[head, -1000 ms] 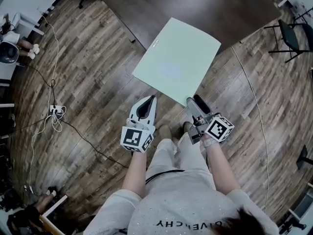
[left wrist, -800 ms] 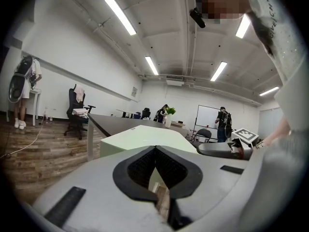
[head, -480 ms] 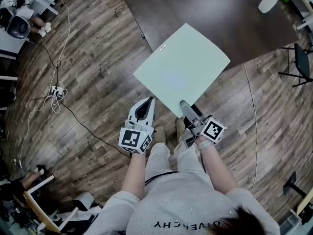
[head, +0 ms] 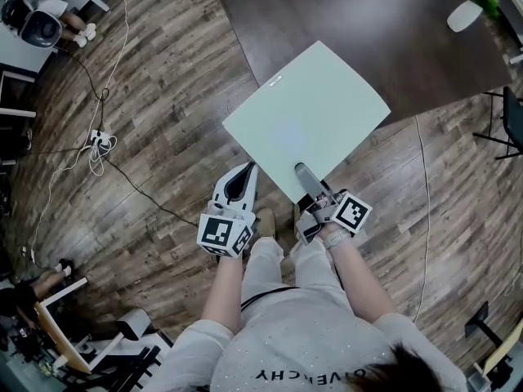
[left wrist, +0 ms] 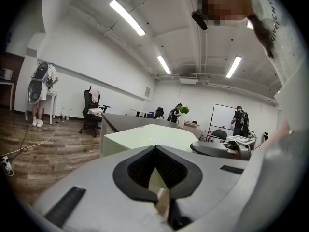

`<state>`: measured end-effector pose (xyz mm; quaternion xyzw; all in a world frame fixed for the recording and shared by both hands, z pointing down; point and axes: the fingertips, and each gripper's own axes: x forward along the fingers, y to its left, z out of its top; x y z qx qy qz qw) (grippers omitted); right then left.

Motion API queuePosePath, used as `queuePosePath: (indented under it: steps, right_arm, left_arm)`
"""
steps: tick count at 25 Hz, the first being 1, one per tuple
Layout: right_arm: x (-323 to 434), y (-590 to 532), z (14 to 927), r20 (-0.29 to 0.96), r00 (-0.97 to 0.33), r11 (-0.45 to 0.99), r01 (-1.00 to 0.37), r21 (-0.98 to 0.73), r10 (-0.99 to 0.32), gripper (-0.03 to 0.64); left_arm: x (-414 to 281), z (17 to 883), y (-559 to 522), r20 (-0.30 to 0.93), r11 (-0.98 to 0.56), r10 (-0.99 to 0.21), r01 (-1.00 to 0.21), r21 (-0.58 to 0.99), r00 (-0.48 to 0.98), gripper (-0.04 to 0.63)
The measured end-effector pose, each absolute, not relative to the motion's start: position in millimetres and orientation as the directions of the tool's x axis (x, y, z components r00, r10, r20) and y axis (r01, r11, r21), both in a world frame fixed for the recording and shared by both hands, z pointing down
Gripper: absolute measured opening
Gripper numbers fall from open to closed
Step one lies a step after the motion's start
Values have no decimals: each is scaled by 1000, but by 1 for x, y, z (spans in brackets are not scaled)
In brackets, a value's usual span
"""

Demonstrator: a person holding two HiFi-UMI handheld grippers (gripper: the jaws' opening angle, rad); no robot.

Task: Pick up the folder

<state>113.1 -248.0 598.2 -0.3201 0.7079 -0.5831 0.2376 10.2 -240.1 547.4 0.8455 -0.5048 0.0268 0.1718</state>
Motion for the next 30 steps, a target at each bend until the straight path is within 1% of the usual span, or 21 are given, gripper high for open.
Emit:
queuePosePath:
  steps: [10,19,25,30]
  right_arm:
    - [111,-257,603,-17,-668,78,-62,-995,-744,351]
    - [108,-257,607,44,-688,52,-117,-992,-724,342]
    - [111,-256,609,55,-682,33,-116,-993,-730,275]
    - [111,-256,608,58,-669,23,-111,-994,-741,258]
  left_arm:
    - [7,556,-240,227,-413,-851,-870,269,474,-2]
    - [5,559,-239,229,-410,-847,-864,291,479,-2]
    - [1,560,-238,235,-410,-845,-863,295,481,-2]
    - [-13,558,-240,227,-404,-850,-864,301,476,-2]
